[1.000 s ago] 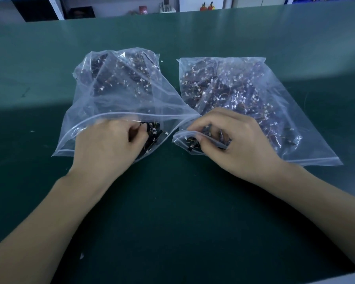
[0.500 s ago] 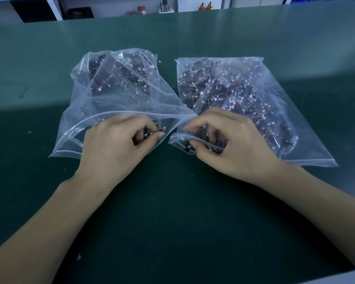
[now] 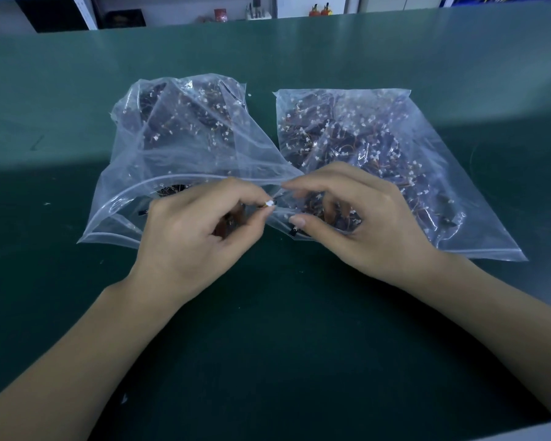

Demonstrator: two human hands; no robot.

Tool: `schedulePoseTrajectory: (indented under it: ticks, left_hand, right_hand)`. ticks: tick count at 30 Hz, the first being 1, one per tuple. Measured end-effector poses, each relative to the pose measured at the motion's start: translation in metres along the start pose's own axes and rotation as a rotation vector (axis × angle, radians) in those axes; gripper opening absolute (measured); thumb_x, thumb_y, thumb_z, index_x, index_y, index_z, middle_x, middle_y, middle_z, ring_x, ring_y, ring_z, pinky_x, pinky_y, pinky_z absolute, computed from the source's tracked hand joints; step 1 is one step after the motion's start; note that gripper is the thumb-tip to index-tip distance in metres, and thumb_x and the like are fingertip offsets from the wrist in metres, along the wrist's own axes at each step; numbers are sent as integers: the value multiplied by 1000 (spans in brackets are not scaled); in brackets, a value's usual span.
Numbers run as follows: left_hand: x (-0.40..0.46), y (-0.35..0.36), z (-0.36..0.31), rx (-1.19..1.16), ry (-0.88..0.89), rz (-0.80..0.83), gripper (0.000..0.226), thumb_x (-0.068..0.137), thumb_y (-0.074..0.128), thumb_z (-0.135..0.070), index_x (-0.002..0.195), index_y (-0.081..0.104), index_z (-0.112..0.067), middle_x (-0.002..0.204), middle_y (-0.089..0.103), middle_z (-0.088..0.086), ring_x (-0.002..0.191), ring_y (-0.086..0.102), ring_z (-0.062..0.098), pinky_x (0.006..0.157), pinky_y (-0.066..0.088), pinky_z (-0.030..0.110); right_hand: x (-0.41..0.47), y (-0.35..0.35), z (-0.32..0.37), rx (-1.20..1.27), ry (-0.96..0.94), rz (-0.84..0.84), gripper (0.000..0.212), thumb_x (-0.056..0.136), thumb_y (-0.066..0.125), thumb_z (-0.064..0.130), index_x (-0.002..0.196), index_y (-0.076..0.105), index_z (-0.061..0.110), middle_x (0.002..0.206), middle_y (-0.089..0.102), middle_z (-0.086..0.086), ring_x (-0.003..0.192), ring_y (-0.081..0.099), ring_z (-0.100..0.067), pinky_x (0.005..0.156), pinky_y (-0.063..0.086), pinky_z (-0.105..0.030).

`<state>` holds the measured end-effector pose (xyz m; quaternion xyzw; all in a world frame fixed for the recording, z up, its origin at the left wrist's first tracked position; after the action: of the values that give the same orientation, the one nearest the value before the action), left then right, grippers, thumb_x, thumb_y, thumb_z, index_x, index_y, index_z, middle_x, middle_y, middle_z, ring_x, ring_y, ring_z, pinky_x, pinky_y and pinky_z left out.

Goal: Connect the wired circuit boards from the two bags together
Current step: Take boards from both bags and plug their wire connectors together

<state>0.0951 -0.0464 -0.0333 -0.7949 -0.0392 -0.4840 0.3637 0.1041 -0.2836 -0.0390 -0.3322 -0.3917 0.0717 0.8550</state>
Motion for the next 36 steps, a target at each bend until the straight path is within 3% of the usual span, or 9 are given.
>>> schedulePoseTrajectory:
  ticks: [4,7,11,15,19,26,32,36]
  left_hand:
    - [0,1,-6,-172,-64,28,7,99,78,-10,102,79,-4,89,79,-3,80,76,6,64,60,27]
    - [0,2,-9,-251,-99,26,7,99,78,-9,106,77,-8,89,79,1,79,78,11,62,62,32]
    - [-1,4,-6,-181,-88,11,12,99,80,-17,99,80,-6,89,80,-3,76,77,14,61,60,37]
    - [-2,5,-1,-129,-108,2,16,100,79,-23,98,81,-8,83,78,2,69,73,23,57,56,40]
    - [-1,8,-6,-224,-178,20,14,97,81,-21,95,79,-7,85,77,-4,74,73,13,58,54,32]
    - [-1,9,-12,-308,-182,42,8,98,78,-13,99,77,-5,93,75,0,78,73,15,55,52,32]
    - [0,9,-12,-310,-167,32,7,96,80,-11,97,77,-5,93,73,-1,78,72,14,55,52,31]
    - [-1,10,-11,-349,-247,45,8,96,80,-16,97,76,-9,94,73,-5,79,72,18,57,52,33]
  right_hand:
    - [2,-1,-2,39,-81,-63,14,101,77,10,114,80,9,104,73,-3,78,64,-12,69,51,-24]
    - [2,-2,-3,31,-70,-80,11,99,79,11,110,80,10,100,72,-2,69,60,-17,69,50,-25]
    - [1,-2,-1,43,-76,-80,5,98,80,12,98,80,7,96,72,-1,65,58,-21,67,47,-23]
    - [1,-3,0,53,-80,-101,6,96,82,9,96,80,3,92,72,-4,64,61,-26,63,48,-26]
    - [0,-4,1,49,-81,-104,5,96,82,7,95,80,3,91,73,-4,65,63,-27,61,50,-31]
    - [-2,-3,2,54,-24,-103,10,95,81,12,92,79,3,86,73,7,64,59,-10,70,41,-9]
    - [-1,-4,4,42,-26,-91,6,94,84,9,94,80,4,83,75,-1,64,62,-17,66,44,-17]
    - [0,-5,5,42,-33,-111,11,97,79,15,94,80,4,85,74,-1,64,63,-21,64,48,-22]
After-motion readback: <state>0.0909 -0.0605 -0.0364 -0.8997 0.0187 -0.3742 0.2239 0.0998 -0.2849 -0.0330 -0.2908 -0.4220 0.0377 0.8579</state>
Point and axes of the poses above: each hand's wrist, its own x-axis towards the middle knuckle, its own y-axis out of the palm, z = x × y, the point moved 2 cm from there along x, towards the middle knuckle
